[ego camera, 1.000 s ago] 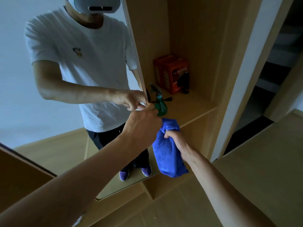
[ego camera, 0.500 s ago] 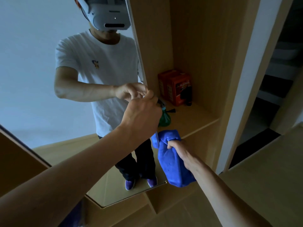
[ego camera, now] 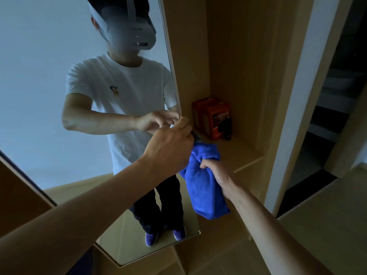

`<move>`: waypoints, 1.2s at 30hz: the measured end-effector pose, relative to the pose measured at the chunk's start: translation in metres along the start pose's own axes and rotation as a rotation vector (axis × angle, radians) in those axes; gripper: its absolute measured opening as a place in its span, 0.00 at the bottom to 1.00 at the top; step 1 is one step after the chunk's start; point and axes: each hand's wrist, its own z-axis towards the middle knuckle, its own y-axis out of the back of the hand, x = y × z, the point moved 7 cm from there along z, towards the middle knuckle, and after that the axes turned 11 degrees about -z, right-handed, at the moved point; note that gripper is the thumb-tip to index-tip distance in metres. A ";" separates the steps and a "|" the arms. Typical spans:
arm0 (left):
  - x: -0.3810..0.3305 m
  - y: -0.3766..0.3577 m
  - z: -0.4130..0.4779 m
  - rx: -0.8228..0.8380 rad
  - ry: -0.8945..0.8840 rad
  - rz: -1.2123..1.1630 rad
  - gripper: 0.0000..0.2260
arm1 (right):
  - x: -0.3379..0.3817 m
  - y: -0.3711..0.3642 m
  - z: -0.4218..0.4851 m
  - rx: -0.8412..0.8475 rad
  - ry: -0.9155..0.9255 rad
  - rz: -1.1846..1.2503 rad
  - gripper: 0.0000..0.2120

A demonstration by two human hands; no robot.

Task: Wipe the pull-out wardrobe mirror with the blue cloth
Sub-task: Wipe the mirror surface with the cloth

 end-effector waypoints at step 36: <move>0.026 0.038 0.010 -0.113 0.012 -0.053 0.15 | 0.032 0.008 0.000 0.034 -0.052 -0.119 0.10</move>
